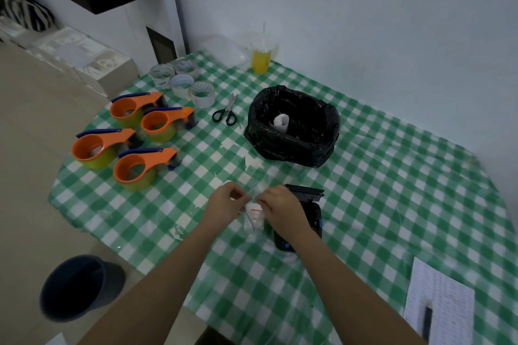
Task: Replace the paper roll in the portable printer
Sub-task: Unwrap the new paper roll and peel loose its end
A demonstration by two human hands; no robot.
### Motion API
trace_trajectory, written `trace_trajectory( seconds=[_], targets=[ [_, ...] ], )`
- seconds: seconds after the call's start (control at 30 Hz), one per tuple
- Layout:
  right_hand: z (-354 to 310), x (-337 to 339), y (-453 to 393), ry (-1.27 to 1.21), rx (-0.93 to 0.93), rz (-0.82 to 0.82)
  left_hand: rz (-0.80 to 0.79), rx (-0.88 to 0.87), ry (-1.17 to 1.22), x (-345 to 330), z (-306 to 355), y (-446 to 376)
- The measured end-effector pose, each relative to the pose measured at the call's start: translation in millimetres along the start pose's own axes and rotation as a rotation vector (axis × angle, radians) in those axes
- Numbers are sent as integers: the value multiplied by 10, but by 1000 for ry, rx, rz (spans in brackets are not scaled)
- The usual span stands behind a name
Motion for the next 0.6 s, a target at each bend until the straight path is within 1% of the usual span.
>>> trace_trajectory(
  seconds=[0.03, 0.1, 0.13, 0.2, 0.27, 0.3, 0.33, 0.43, 0.5, 0.53, 0.6],
  targets=[
    [-19, -63, -2, 79, 48, -112, -31, 1, 9, -17, 5, 3],
    [-6, -178, 20, 234, 8, -333, -86, 22, 30, -53, -8, 5],
    [15, -217, 32, 305, -41, -412, -85, 42, 31, -66, -34, -7],
    [33, -280, 64, 401, -116, -489, -28, 65, -40, -86, -135, -50],
    [41, -346, 80, 448, -167, -509, 2, 66, -166, -104, -240, -89],
    [41, -376, 76, 447, -181, -506, -25, 69, -214, -122, -287, -106],
    [40, -396, 69, 439, -193, -504, -82, 65, -249, -146, -327, -116],
    [56, -443, 11, 410, -158, -508, -332, 52, -340, -217, -452, -142],
    [65, -396, -27, 356, -127, -490, -436, 15, -385, -248, -501, -149],
    [69, -351, -39, 314, -126, -472, -444, -16, -385, -258, -507, -149],
    [84, -246, -55, 205, -129, -417, -392, -38, -322, -254, -488, -150]
  ],
)
Point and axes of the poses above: each hand's wrist, its own y-axis away from the middle knuckle, its own x-axis out of the back of the hand, z = x × y, the point moved 3 cm from there along -y, towards the middle knuckle, and after that the axes turned 1 degree about z, right-handed, at the moved point
